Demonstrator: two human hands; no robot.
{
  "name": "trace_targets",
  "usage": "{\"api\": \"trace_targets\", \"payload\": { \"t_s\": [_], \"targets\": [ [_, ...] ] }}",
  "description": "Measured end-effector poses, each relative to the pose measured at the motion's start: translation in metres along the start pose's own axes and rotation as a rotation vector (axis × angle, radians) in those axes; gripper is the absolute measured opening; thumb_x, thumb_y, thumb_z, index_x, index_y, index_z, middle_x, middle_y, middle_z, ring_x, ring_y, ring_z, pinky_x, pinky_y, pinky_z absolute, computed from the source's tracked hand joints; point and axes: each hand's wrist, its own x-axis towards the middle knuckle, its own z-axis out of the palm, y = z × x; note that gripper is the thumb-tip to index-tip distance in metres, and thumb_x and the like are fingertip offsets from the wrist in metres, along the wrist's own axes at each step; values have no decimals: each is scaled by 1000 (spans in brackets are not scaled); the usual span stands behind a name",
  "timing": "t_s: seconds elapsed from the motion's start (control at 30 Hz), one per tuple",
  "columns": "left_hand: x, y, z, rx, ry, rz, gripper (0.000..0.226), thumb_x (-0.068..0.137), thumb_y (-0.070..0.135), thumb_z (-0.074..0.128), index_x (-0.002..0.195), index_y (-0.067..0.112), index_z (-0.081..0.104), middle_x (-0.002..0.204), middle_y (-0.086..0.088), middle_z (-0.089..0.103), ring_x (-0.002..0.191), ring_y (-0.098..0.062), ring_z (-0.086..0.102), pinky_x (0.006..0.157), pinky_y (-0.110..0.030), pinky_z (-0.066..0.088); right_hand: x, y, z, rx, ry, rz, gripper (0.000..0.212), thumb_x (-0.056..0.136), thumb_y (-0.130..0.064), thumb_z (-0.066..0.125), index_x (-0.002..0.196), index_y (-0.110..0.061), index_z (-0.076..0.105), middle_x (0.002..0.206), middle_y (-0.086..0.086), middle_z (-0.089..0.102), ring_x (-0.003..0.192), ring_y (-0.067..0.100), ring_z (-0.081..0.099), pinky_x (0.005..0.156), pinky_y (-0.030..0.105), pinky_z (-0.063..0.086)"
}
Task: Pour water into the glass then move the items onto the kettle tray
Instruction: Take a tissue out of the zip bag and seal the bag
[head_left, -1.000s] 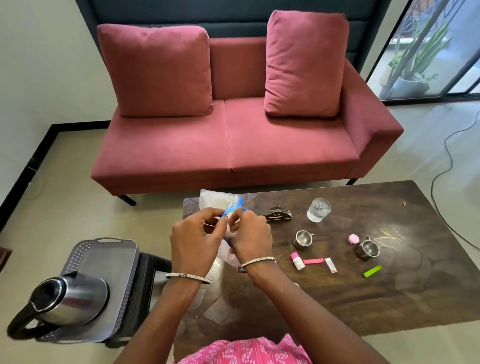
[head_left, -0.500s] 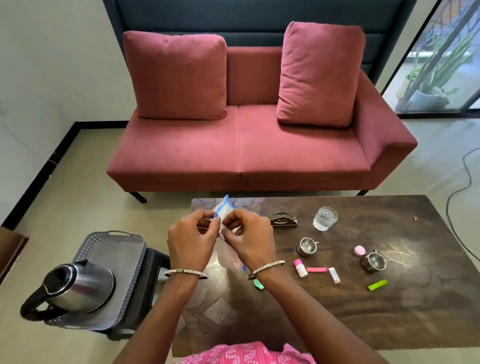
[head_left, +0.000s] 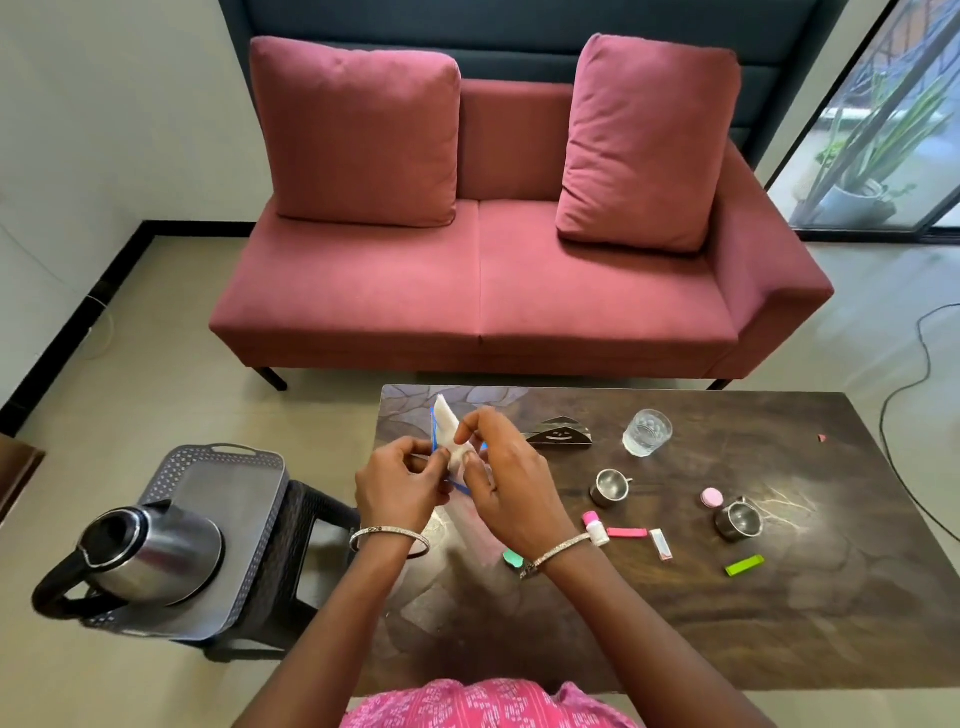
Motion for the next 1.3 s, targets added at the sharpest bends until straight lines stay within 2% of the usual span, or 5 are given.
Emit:
{"api": "trace_targets", "payload": {
  "t_s": [0.23,0.5,0.87,1.13,1.3],
  "targets": [
    [8,-21,5,-62,4,-127,12,82,17,72,70,17,69,61,-9,72,50,-26,70,58,-44,61,7,11,-11,109,308,63,26,85,14,49,88,-10,59,91,3,55,80,10,51,74,16,40],
    [19,-40,0,-62,12,-166,14,83,12,70,70,18,68,60,-8,70,48,-23,69,52,-35,60,17,42,-44,110,585,289,38,84,15,47,81,-11,75,98,7,56,88,12,58,83,22,47],
    [29,-84,-12,40,27,-266,12,76,15,69,65,18,66,58,0,70,47,-22,69,59,-42,61,-8,65,9,-19,206,426,40,80,16,49,81,-9,80,94,8,61,88,14,56,82,17,39],
    [40,-146,-5,338,-128,-391,14,74,24,63,79,10,63,68,-10,73,68,-31,72,71,-40,59,-27,87,24,370,140,701,26,88,16,53,87,2,74,92,-1,68,80,-1,67,74,19,48],
    [63,-159,33,379,-125,-523,23,75,18,64,94,7,58,51,2,63,52,-9,64,54,-21,51,-34,111,26,562,164,857,22,91,15,53,91,2,71,88,3,71,68,-5,64,71,14,50]
  ]
}}
